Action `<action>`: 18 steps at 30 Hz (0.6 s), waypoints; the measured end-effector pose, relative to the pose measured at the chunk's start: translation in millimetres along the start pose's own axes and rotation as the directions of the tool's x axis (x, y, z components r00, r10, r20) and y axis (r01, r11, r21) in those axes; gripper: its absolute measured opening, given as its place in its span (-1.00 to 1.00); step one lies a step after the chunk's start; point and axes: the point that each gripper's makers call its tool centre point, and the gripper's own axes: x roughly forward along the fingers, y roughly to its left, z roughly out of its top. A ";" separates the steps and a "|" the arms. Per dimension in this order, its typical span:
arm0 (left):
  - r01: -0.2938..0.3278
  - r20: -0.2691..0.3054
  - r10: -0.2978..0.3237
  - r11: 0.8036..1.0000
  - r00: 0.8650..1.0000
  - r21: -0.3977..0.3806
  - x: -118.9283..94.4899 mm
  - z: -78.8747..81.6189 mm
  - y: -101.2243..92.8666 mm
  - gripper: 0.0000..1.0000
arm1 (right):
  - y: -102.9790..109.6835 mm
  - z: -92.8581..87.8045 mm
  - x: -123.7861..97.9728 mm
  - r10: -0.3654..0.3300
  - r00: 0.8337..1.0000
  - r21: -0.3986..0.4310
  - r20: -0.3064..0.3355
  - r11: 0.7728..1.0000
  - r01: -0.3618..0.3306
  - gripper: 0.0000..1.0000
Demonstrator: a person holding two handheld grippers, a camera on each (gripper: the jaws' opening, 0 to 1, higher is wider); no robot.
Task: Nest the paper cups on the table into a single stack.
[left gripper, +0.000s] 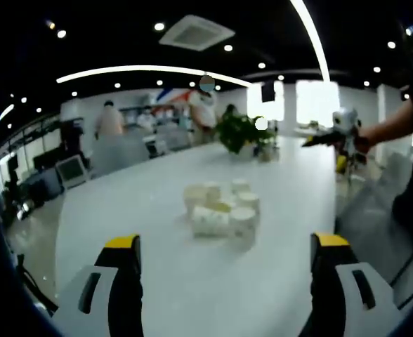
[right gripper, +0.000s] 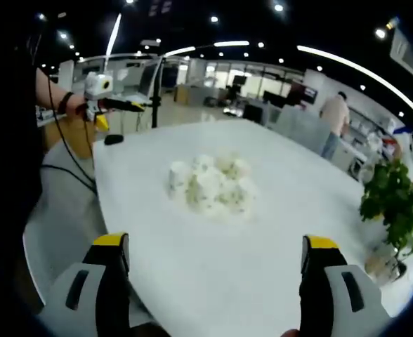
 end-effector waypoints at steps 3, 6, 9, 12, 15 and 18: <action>0.003 0.001 -0.003 1.000 1.000 0.005 1.2 2.0 -2.1 0.97 | 0.9 0.5 0.3 0.002 1.000 0.001 0.001 1.000 -0.002 1.00; 0.005 0.000 -0.005 1.000 1.000 0.008 1.6 2.9 -3.3 0.97 | 2.0 0.8 0.5 0.005 1.000 -0.001 0.001 1.000 -0.005 1.00; 0.004 0.006 -0.004 1.000 1.000 0.008 1.8 3.7 -3.5 0.97 | 1.5 0.4 -0.2 0.004 1.000 -0.002 0.002 1.000 -0.004 1.00; 0.004 0.002 -0.004 1.000 1.000 0.007 1.9 3.0 -3.7 0.97 | 0.8 -0.6 -1.0 0.002 1.000 0.001 0.002 1.000 -0.002 1.00; 0.003 0.001 -0.003 1.000 1.000 0.006 1.9 3.0 -3.5 0.97 | 0.8 -0.9 -1.1 0.003 1.000 0.003 0.001 1.000 -0.003 1.00; 0.004 0.006 -0.004 1.000 1.000 0.004 1.9 4.5 -3.9 0.97 | 0.9 -1.3 -1.2 0.002 1.000 0.003 0.000 1.000 -0.002 1.00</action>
